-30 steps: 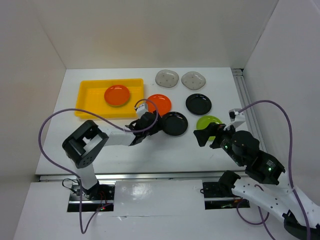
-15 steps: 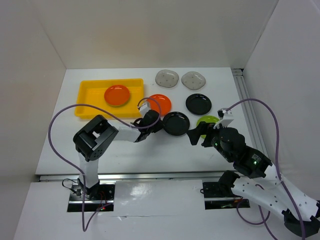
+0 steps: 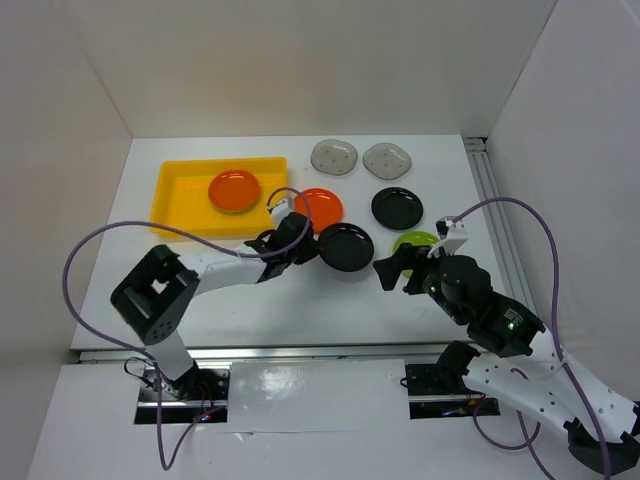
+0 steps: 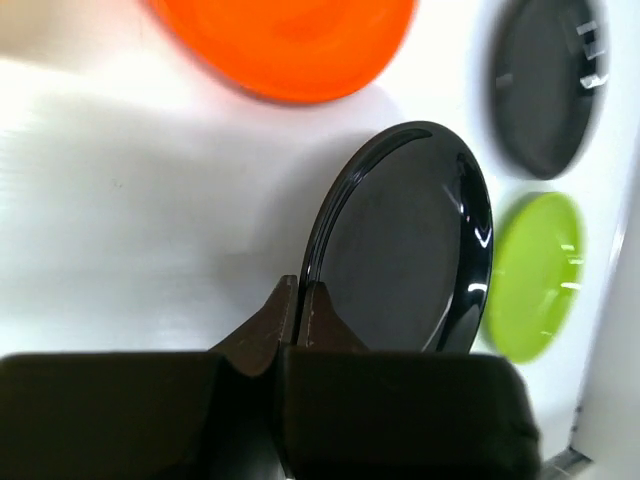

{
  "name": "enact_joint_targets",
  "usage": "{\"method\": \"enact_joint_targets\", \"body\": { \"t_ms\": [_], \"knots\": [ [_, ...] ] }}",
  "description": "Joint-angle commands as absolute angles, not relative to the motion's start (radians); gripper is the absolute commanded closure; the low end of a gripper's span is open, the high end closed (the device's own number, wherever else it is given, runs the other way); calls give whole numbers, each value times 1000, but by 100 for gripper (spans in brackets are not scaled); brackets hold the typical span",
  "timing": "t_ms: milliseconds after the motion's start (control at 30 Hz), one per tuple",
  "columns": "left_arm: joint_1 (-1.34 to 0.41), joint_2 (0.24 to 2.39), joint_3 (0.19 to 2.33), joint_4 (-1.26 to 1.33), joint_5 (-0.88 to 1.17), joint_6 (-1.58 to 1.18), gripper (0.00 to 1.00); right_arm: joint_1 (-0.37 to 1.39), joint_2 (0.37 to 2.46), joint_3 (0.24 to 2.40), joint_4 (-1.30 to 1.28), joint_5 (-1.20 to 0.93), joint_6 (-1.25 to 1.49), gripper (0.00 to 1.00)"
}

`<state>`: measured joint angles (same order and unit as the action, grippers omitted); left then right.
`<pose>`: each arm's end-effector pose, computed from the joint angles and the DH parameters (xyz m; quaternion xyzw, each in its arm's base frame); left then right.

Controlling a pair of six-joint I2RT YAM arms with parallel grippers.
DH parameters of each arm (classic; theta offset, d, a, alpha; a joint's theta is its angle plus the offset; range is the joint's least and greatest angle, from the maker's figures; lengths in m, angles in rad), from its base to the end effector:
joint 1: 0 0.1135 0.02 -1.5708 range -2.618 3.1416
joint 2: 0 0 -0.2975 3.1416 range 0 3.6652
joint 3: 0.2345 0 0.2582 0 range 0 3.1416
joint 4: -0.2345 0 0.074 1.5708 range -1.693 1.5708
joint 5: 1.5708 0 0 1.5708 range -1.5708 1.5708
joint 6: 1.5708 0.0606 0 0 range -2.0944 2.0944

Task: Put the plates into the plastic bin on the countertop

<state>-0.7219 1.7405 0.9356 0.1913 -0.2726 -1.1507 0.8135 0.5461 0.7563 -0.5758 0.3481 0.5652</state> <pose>0.3078 -0.2493 0.1911 -0.2482 0.8460 -0.2960 0.3676 0.0983 0.0739 0.3323 -0.0031 0.8173 0.2450 0.5215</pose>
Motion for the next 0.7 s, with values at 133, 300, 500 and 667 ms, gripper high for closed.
{"method": "enact_joint_targets", "body": {
  "t_ms": [133,300,500,667],
  "knots": [
    [-566,1485,1071,-84,-399,-1144,100,811,538,756,-509,357,565,0],
    [-339,1485,1149,-252,-350,-1192,100,811,592,718,-405,367,555,0],
    [-86,1571,1250,-204,-221,-1151,100,811,696,693,-256,269,555,0],
    [-49,1727,1431,-256,-247,-1063,100,811,710,673,-233,233,555,0]
  ]
}}
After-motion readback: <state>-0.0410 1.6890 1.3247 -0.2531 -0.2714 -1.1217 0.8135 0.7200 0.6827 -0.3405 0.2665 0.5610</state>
